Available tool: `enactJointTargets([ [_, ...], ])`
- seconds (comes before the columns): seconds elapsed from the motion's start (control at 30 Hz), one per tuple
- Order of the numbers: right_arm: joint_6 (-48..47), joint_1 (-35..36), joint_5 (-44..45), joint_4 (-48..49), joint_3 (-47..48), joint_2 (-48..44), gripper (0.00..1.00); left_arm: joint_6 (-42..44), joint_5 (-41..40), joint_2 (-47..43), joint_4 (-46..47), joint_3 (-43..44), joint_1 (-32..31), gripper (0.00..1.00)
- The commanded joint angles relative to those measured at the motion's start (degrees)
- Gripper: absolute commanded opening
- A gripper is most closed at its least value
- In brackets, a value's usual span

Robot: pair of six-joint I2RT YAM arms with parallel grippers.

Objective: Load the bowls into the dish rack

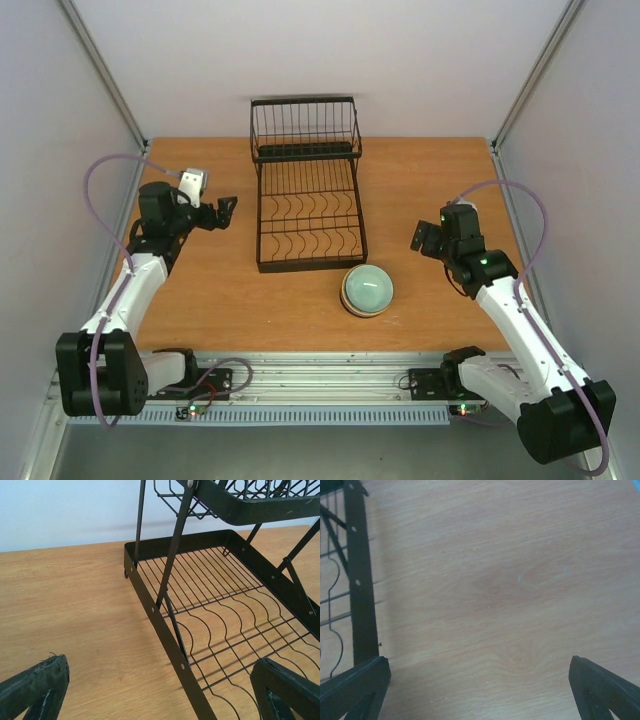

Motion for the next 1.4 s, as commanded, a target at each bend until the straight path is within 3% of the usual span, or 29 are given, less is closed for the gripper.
enactJointTargets([
  [0.0,8.2,0.5,5.1,-6.3,4.0,2.0,0.99,0.3,0.6,-0.6,0.7,-0.2,0.0,0.99],
  [0.1,17.4,0.5,8.9,-14.5,7.4,4.7,0.99,0.7,0.0,-0.2,0.7,-0.5,0.1,0.99],
  [0.23,12.4,1.2,2.2,-11.6,6.1,4.6,0.99,1.1,-0.7,-0.1,1.0,-0.9,0.1,0.99],
  [0.67,10.7,4.8,-2.5,-16.2,4.4,4.1,0.99,1.2,0.0,0.4,1.0,-1.0,0.1,0.99],
  [0.87,9.8,13.6,1.3,-19.8,5.4,2.1,0.99,1.2,0.6,0.6,1.0,-1.2,0.1,0.99],
  [0.9,9.9,14.9,0.7,-20.1,5.7,1.1,0.96,1.2,0.6,0.7,1.0,-1.2,0.1,1.0],
  [0.97,10.5,17.2,-0.6,-20.7,6.4,-0.7,0.68,1.2,0.7,0.9,1.0,-1.3,0.1,0.99],
  [1.03,11.1,18.8,-2.5,-21.1,7.1,-1.3,0.52,1.2,0.9,1.1,1.0,-1.3,0.1,0.99],
  [1.2,10.9,21.1,-5.3,-21.3,6.1,1.6,0.37,1.1,1.2,2.0,1.0,-1.3,0.0,0.99],
  [1.37,10.8,21.2,-6.7,-18.0,3.4,4.2,0.38,1.1,1.1,2.4,1.0,-1.2,0.0,0.99],
])
